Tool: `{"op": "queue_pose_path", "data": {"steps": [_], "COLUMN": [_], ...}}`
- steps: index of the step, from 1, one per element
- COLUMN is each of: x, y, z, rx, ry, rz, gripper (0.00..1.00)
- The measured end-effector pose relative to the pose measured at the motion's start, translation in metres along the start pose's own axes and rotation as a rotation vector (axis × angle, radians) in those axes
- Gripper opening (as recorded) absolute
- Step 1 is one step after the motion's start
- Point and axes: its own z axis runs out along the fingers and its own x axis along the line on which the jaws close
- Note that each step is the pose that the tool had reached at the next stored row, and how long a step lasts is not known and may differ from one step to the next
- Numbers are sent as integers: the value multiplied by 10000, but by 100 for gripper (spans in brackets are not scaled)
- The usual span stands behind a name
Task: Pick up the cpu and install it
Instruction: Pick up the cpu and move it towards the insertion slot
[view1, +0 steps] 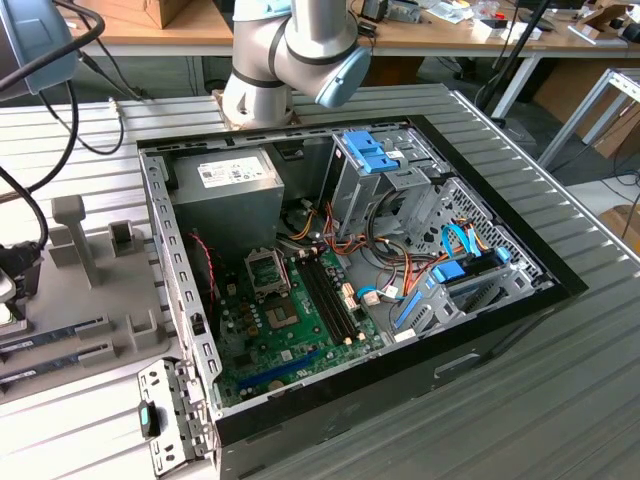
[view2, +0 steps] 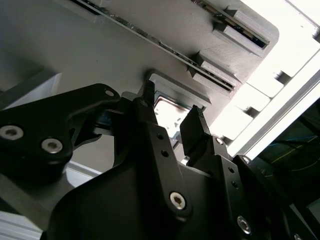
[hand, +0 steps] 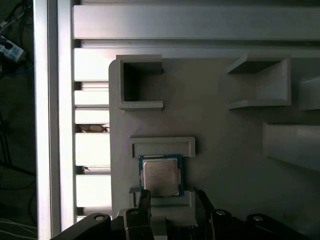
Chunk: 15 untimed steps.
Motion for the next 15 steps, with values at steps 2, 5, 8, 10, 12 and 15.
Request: {"op": "queue_pose_path", "data": {"steps": [2,5,8,10,12,15], "x": [0,1,1,1,2,2], "y": [1,1,1,2,3,3], "z": [9,21,38,48,53,61], "rx": [0,0,0,1,1,0], "ry": [0,0,0,1,1,0], "rz": [0,0,0,0,1,0], "gripper": [48,48,48,48,48,48]}}
